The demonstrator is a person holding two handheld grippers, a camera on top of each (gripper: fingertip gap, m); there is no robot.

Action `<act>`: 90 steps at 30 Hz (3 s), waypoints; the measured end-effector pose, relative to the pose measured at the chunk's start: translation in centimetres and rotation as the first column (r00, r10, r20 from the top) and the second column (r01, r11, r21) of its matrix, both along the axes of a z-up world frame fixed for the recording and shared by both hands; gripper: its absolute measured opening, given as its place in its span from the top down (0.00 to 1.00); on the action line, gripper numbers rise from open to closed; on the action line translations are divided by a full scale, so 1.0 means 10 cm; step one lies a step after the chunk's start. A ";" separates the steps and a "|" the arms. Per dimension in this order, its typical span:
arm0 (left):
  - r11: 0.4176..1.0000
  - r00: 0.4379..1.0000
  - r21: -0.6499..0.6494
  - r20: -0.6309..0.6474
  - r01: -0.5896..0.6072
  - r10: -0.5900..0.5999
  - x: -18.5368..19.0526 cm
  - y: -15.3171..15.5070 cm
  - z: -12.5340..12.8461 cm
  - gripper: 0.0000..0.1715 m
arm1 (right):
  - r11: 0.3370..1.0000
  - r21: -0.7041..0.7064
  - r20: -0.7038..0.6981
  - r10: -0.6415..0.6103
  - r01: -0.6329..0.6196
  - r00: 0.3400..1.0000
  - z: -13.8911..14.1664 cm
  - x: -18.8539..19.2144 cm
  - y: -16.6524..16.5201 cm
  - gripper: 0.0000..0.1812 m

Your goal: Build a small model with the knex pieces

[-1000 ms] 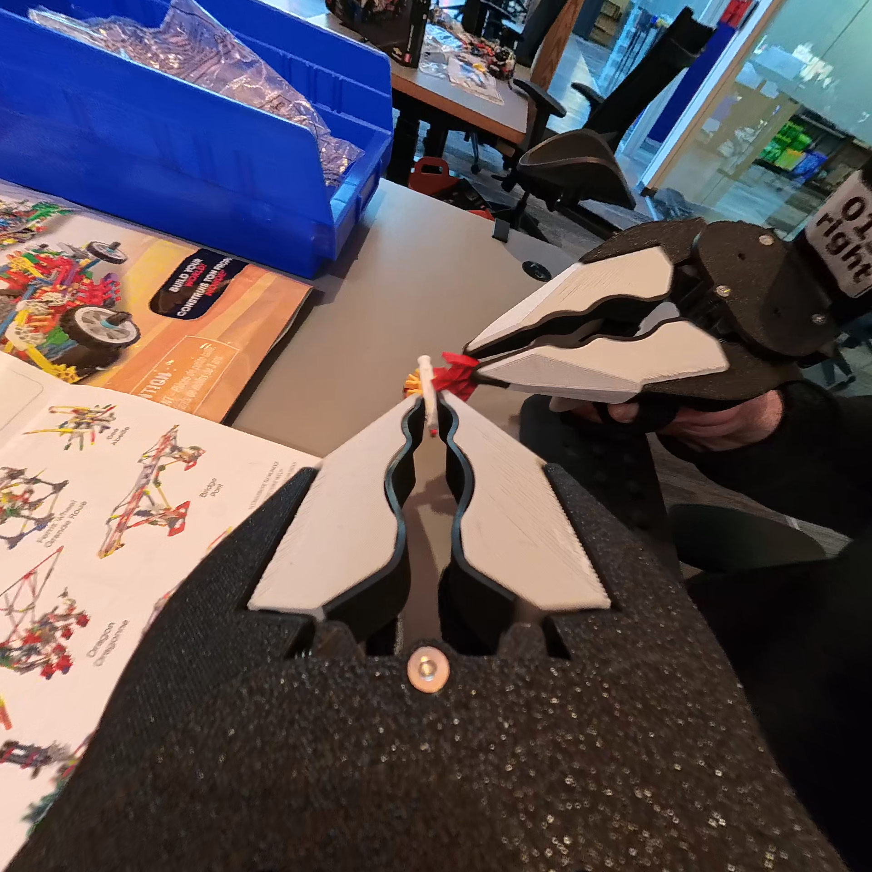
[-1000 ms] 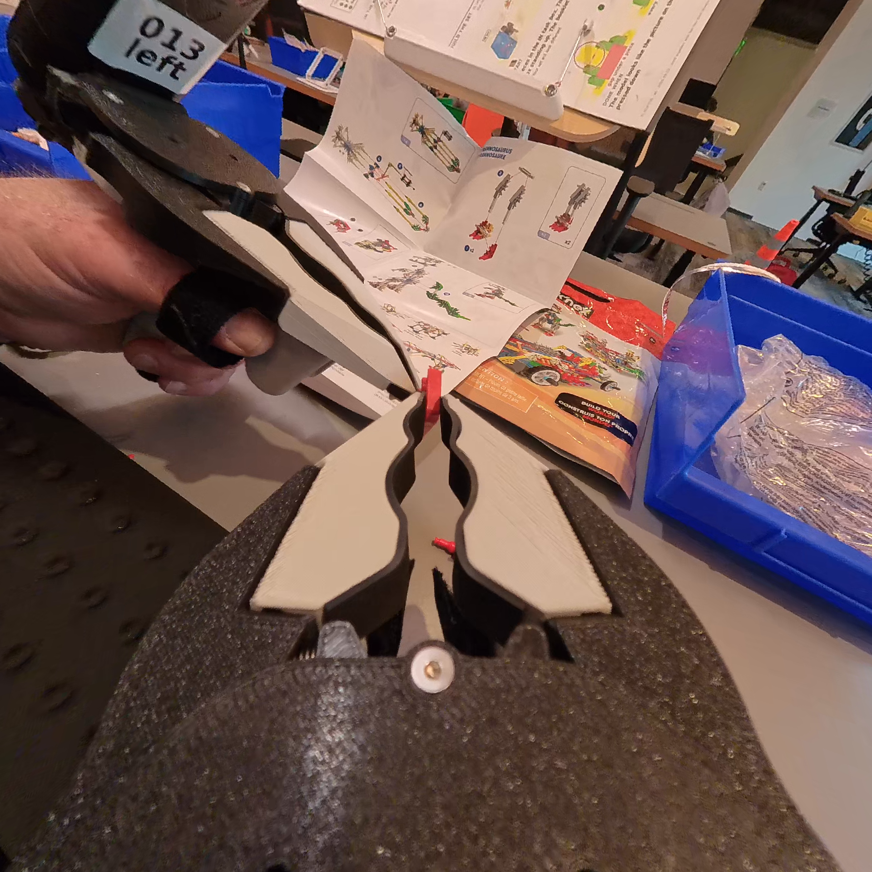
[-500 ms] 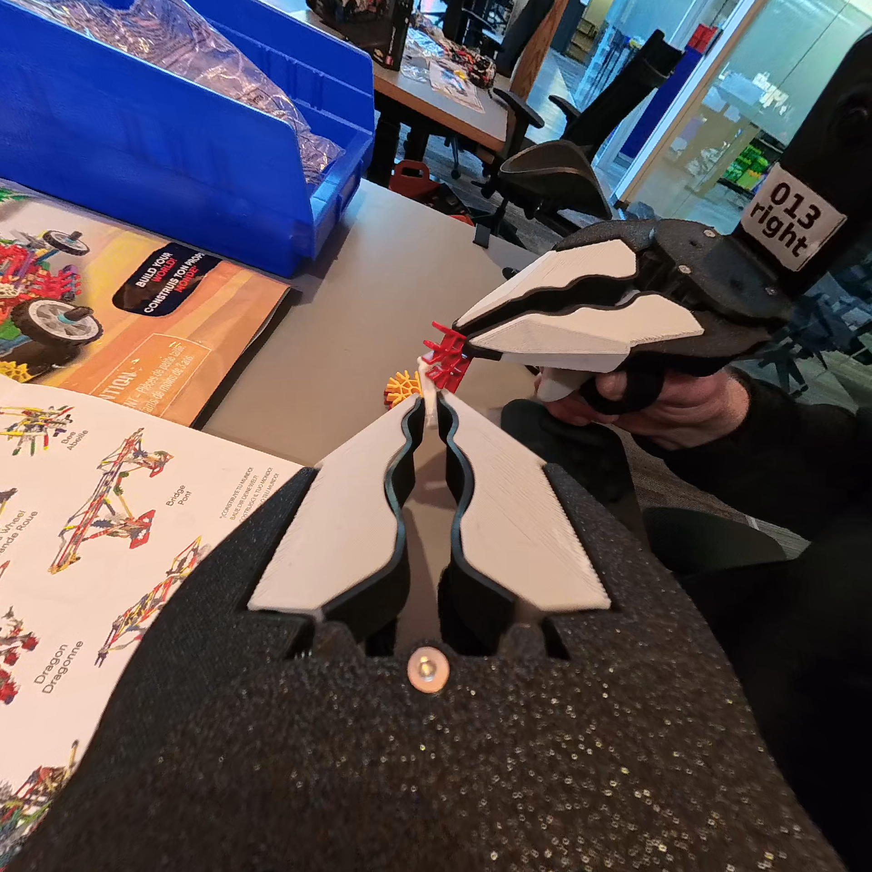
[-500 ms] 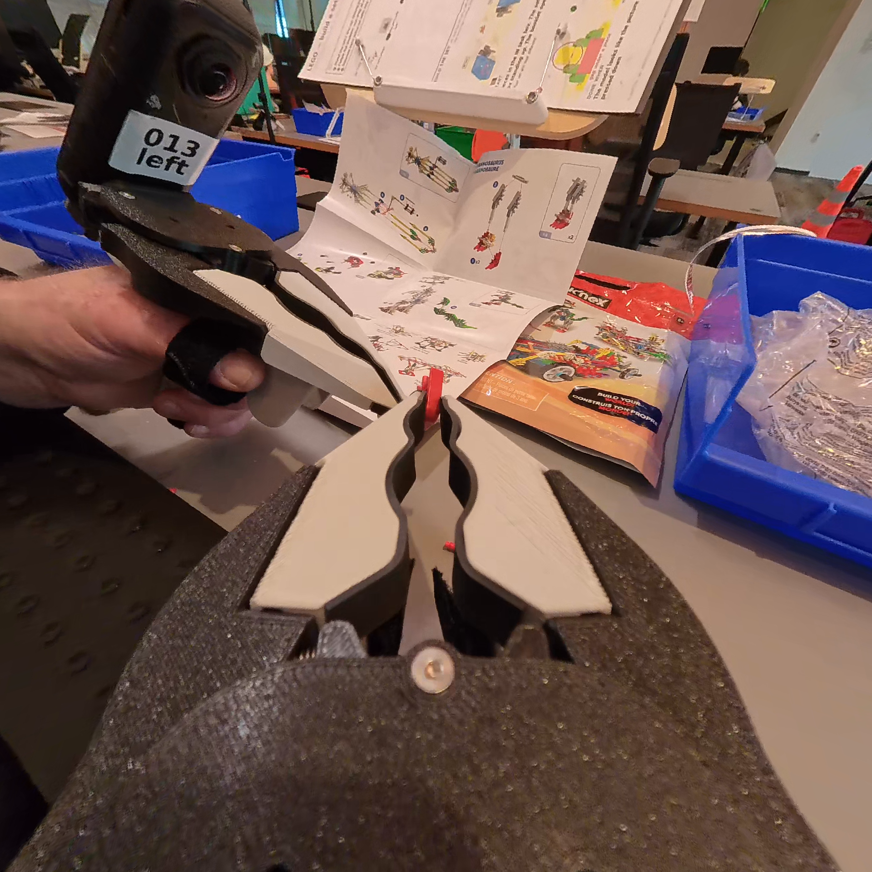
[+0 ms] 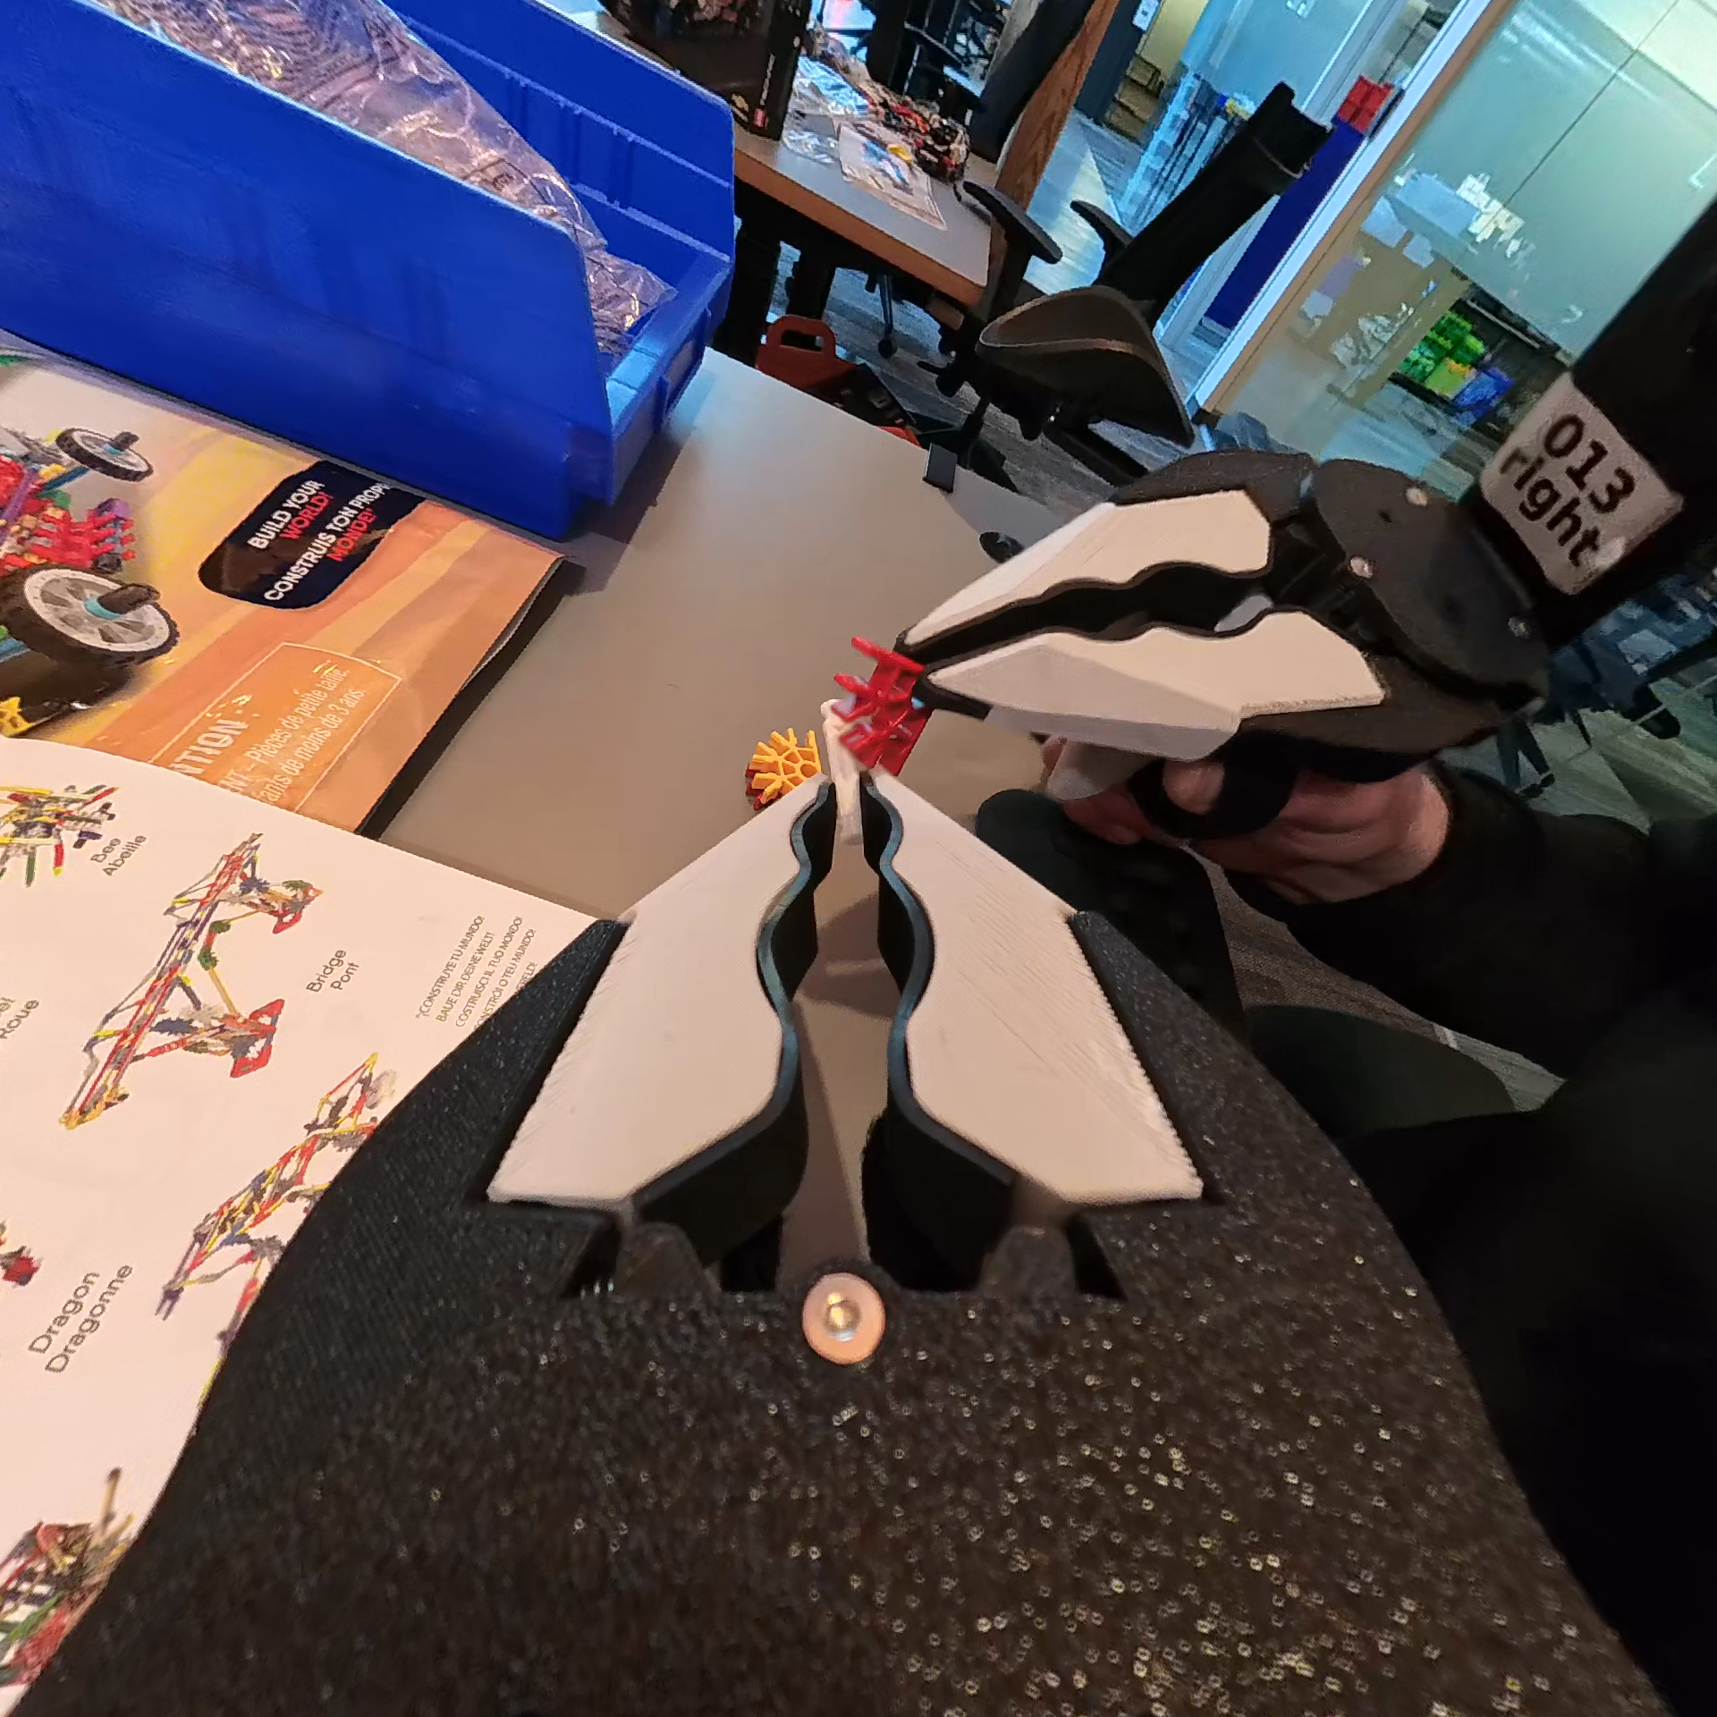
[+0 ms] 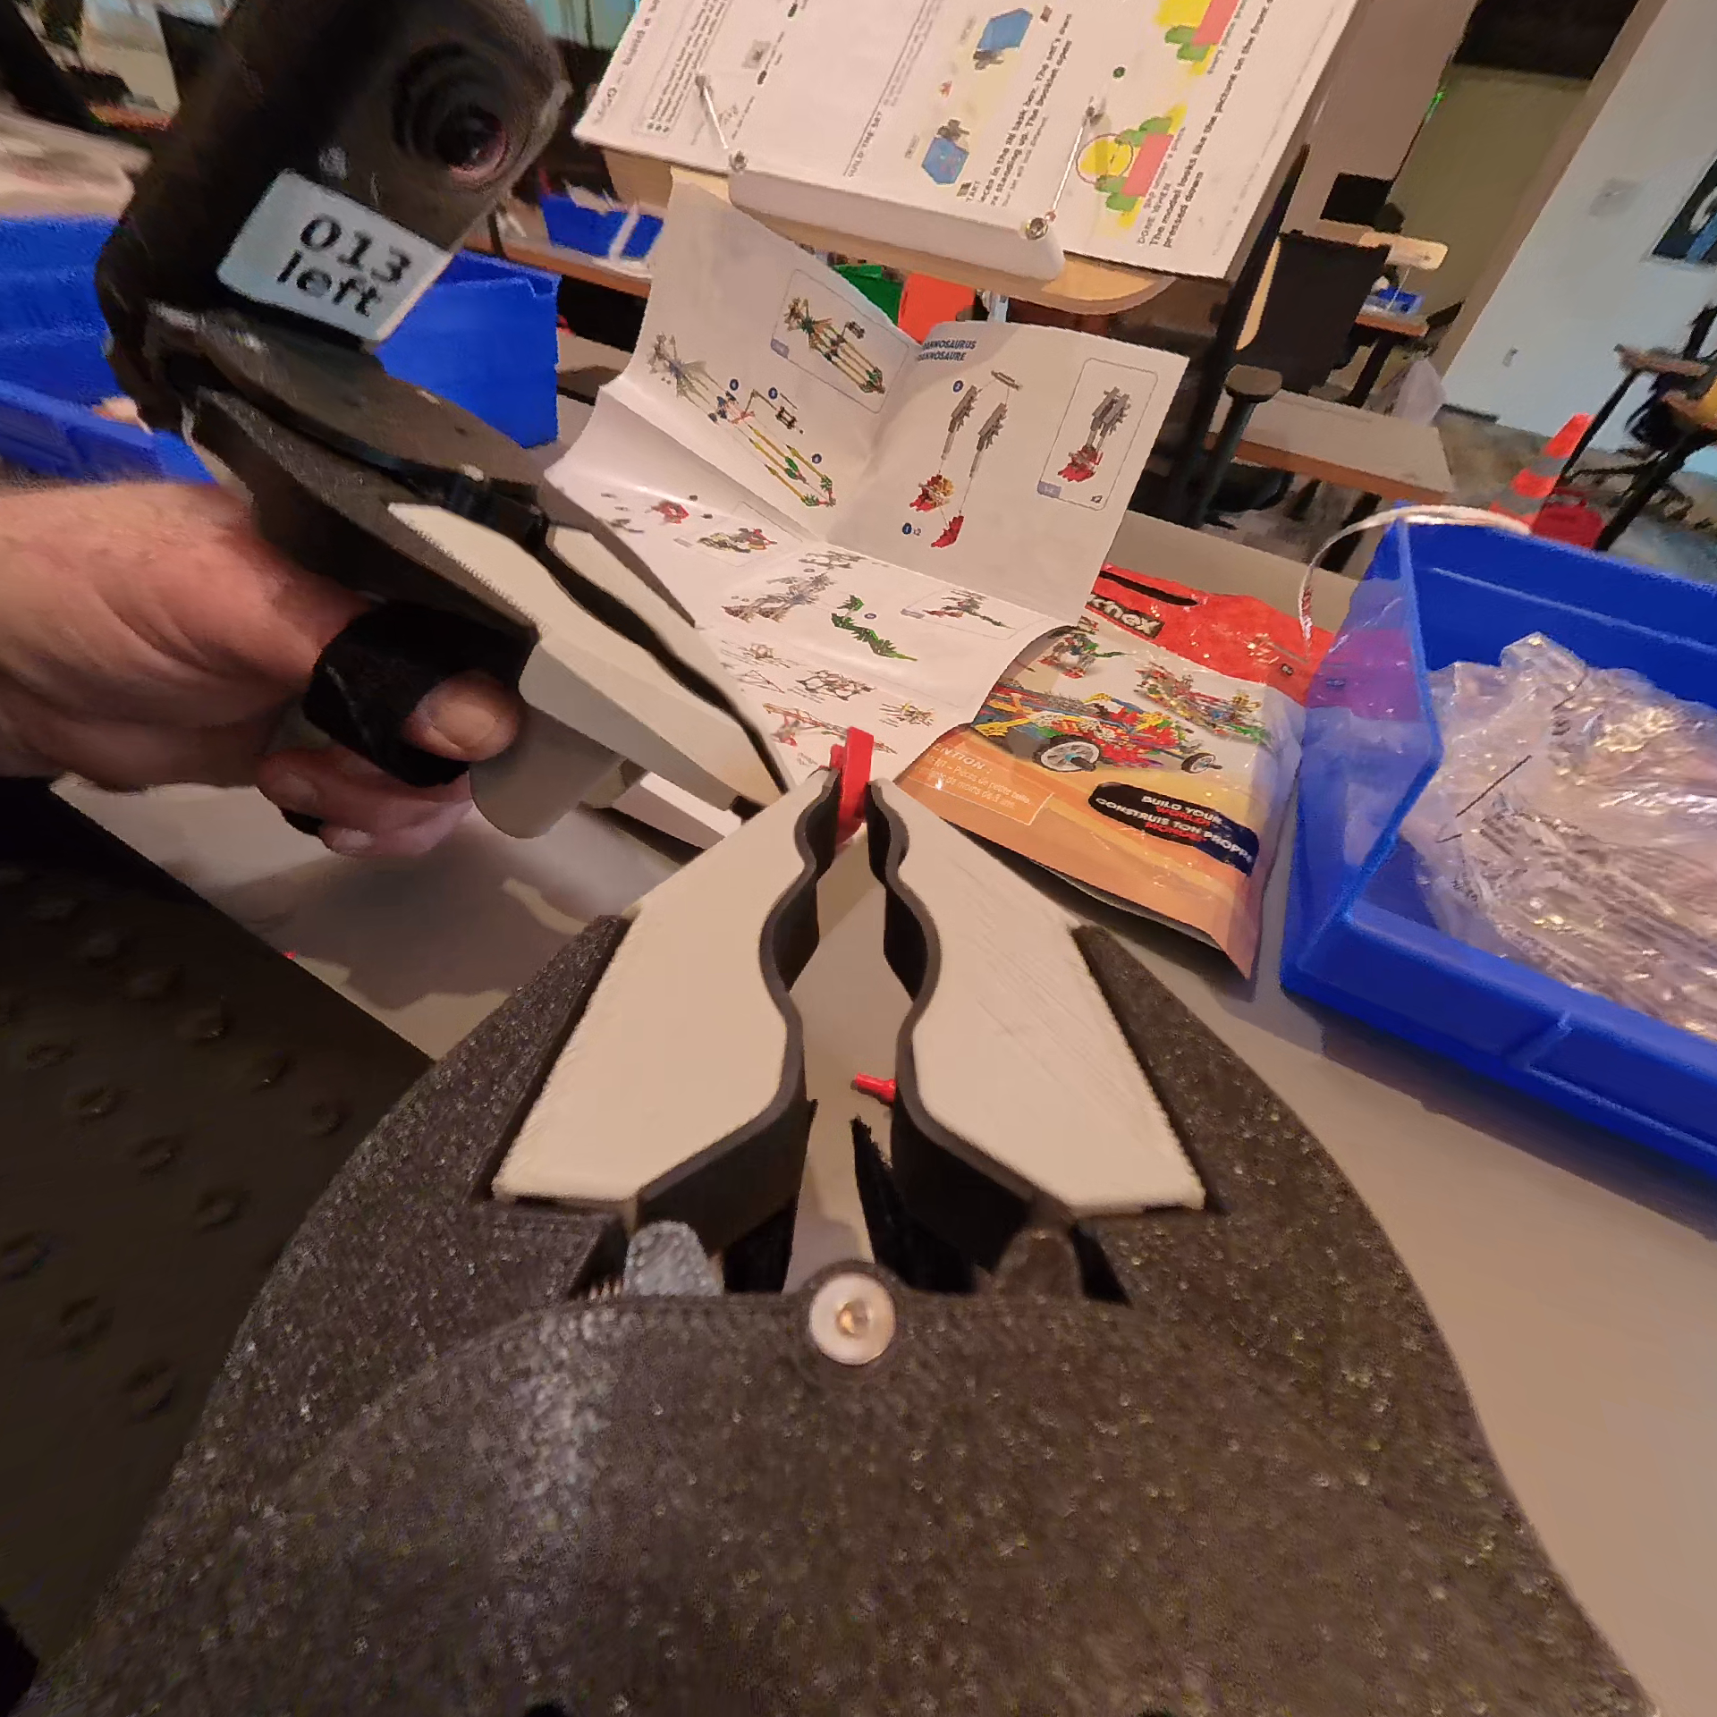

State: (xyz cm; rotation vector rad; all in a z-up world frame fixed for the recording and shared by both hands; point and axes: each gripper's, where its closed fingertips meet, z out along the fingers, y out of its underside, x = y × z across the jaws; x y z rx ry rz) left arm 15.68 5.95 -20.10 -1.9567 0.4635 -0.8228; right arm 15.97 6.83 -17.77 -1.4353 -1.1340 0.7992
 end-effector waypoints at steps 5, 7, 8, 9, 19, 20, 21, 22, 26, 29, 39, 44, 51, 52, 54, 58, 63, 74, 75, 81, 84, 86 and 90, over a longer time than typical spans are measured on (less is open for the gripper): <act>1.000 1.000 0.002 -0.005 0.010 -0.010 0.04 -0.01 0.00 0.99 | 0.992 -0.122 -0.075 0.017 -0.026 0.997 0.05 0.04 0.07 0.97; 1.000 1.000 0.008 0.003 0.006 -0.006 0.03 0.00 0.03 0.99 | 0.990 -0.141 -0.083 0.014 -0.025 0.996 0.05 0.05 0.08 0.97; 1.000 1.000 0.009 0.007 0.006 -0.006 0.02 0.00 0.04 0.99 | 0.989 -0.145 -0.085 0.011 -0.024 0.996 0.05 0.05 0.09 0.97; 1.000 1.000 0.008 0.010 0.007 -0.007 0.03 0.00 0.04 0.99 | 0.989 -0.148 -0.084 0.013 -0.025 0.996 0.04 0.05 0.09 0.97; 1.000 1.000 0.009 0.021 0.004 -0.004 0.02 0.00 0.06 0.99 | 0.985 -0.170 -0.093 0.018 -0.034 0.995 0.04 0.05 0.10 0.97; 1.000 1.000 0.009 0.023 0.005 -0.006 0.02 0.00 0.06 0.99 | 0.984 -0.172 -0.095 0.018 -0.035 0.995 0.04 0.05 0.10 0.97; 1.000 1.000 0.009 0.025 0.008 -0.008 0.03 0.00 0.06 0.99 | 0.984 -0.175 -0.097 0.019 -0.036 0.995 0.04 0.05 0.10 0.97; 1.000 1.000 0.009 0.027 0.008 -0.008 0.03 0.00 0.06 0.99 | 0.984 -0.177 -0.097 0.020 -0.037 0.995 0.04 0.05 0.11 0.97; 1.000 1.000 0.013 0.031 0.004 -0.005 0.02 0.00 0.07 0.99 | 0.982 -0.187 -0.104 0.022 -0.042 0.994 0.04 0.06 0.11 0.97; 1.000 0.999 0.014 0.040 0.003 -0.003 0.02 0.01 0.08 0.99 | 0.974 -0.219 -0.128 0.027 -0.055 0.991 0.05 0.07 0.13 0.97; 1.000 0.997 0.024 0.075 0.002 -0.003 0.01 0.02 0.13 0.99 | 0.961 -0.266 -0.152 0.035 -0.075 0.988 0.05 0.08 0.16 0.97; 1.000 0.997 0.026 0.077 -0.002 0.000 0.00 0.03 0.13 0.99 | 0.960 -0.271 -0.153 0.035 -0.076 0.988 0.05 0.08 0.16 0.97; 1.000 0.998 0.023 0.070 -0.004 0.002 0.00 0.04 0.12 0.99 | 0.961 -0.266 -0.153 0.036 -0.077 0.988 0.05 0.08 0.16 0.97; 1.000 0.998 0.022 0.070 -0.007 0.005 -0.01 0.05 0.11 0.99 | 0.961 -0.265 -0.151 0.038 -0.077 0.988 0.05 0.08 0.16 0.97; 1.000 0.997 0.021 0.076 -0.011 0.009 -0.03 0.05 0.12 0.99 | 0.962 -0.262 -0.145 0.040 -0.078 0.989 0.05 0.08 0.15 0.97; 0.999 0.997 0.028 0.080 -0.019 0.017 -0.05 0.07 0.14 0.99 | 0.966 -0.248 -0.131 0.044 -0.076 0.990 0.04 0.07 0.14 0.97; 0.999 0.997 0.026 0.071 -0.020 0.018 -0.05 0.07 0.12 0.99 | 0.976 -0.210 -0.101 0.043 -0.064 0.994 0.02 0.05 0.12 0.97; 0.999 0.999 0.027 0.049 -0.024 0.022 -0.07 0.08 0.10 0.99 | 0.992 -0.119 -0.036 0.023 -0.027 0.999 -0.03 0.04 0.10 0.97; 0.999 0.999 0.026 0.046 -0.021 0.020 -0.06 0.07 0.10 0.99 | 0.995 -0.097 -0.027 0.020 -0.022 0.999 -0.04 0.04 0.09 0.97; 0.999 1.000 0.034 0.004 -0.015 0.015 -0.02 0.06 0.05 0.99 | 0.992 0.124 0.082 -0.021 0.010 0.996 -0.09 0.00 0.01 0.97; 0.999 1.000 0.034 0.014 -0.023 0.023 -0.02 0.06 0.05 0.99 | 0.983 0.182 0.103 -0.045 0.025 0.994 -0.10 0.00 0.00 0.98; 0.999 1.000 0.036 0.010 -0.019 0.019 -0.01 0.05 0.04 0.99 | 0.981 0.193 0.100 -0.049 0.028 0.994 -0.10 0.01 0.00 0.98; 0.998 0.999 0.052 0.026 -0.023 0.022 0.01 0.05 0.05 0.99 | 0.978 0.207 0.090 -0.054 0.034 0.995 -0.09 0.01 -0.01 0.98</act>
